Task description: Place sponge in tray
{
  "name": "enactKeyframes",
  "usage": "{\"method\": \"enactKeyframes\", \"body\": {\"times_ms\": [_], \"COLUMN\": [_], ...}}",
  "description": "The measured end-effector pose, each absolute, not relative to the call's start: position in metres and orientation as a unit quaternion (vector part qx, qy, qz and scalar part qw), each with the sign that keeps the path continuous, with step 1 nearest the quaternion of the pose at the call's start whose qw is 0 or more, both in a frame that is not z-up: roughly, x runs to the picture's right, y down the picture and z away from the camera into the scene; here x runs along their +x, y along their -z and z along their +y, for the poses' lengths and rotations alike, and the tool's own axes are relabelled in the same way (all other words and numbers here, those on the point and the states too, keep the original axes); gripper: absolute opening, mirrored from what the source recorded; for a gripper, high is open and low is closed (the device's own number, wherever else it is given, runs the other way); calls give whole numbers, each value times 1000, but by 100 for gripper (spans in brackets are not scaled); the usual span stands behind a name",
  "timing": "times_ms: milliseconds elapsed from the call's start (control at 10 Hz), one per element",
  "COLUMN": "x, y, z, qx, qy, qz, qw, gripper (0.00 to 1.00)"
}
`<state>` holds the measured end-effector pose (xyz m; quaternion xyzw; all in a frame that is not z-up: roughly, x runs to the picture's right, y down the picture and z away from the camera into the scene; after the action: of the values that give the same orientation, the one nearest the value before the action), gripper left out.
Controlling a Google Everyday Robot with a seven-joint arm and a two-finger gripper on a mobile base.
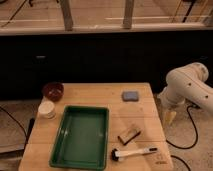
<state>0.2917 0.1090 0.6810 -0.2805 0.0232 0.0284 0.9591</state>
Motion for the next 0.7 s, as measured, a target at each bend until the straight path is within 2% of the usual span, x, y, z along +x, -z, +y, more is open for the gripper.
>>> {"method": "enactKeyframes", "body": {"times_ms": [500, 700], "x": [292, 276], "y": [-682, -698], "z": [109, 95], "qx": [-280, -274], "qy": [-28, -5], "qz": [24, 21], "qw": [959, 961], "gripper": [80, 80]}}
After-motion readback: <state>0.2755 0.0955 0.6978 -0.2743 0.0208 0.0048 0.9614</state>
